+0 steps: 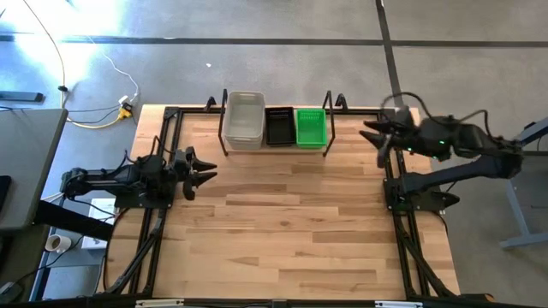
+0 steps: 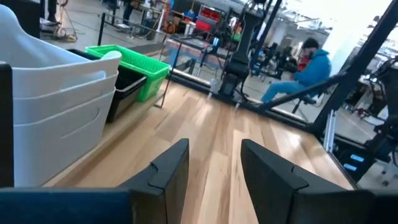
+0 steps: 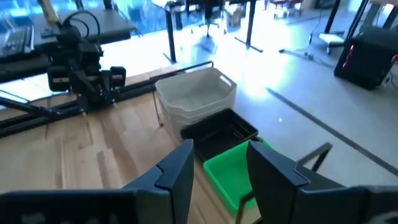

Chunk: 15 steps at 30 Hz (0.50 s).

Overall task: Stack baskets on shelf by color
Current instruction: Return to Home Position

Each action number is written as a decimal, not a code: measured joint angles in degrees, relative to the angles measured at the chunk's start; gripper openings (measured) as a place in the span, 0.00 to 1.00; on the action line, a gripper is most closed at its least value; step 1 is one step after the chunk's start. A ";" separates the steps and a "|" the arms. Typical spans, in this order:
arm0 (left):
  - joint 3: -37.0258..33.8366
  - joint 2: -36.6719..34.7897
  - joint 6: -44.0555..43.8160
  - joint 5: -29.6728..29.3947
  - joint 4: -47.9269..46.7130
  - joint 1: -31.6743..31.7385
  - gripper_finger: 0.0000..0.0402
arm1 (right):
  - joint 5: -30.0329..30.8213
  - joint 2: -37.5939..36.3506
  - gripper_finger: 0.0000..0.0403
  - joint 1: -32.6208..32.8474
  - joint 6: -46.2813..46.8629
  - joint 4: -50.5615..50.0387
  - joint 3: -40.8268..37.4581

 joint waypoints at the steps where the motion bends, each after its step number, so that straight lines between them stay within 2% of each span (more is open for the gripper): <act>1: 0.04 0.43 -0.08 -0.21 0.28 0.00 0.34 | 0.35 -2.50 0.33 0.26 -0.11 0.78 -2.10; 4: 0.07 1.35 -0.13 -0.82 0.18 0.00 0.34 | 0.36 -10.51 0.33 0.77 0.57 4.98 -10.63; 9: 0.07 1.70 -0.13 -0.18 0.25 0.00 0.34 | -5.56 -22.36 0.33 1.50 0.02 16.79 -24.39; 15: 0.07 1.70 -0.13 -0.18 0.21 0.00 0.34 | -8.41 -31.60 0.33 1.51 -2.71 23.79 -35.31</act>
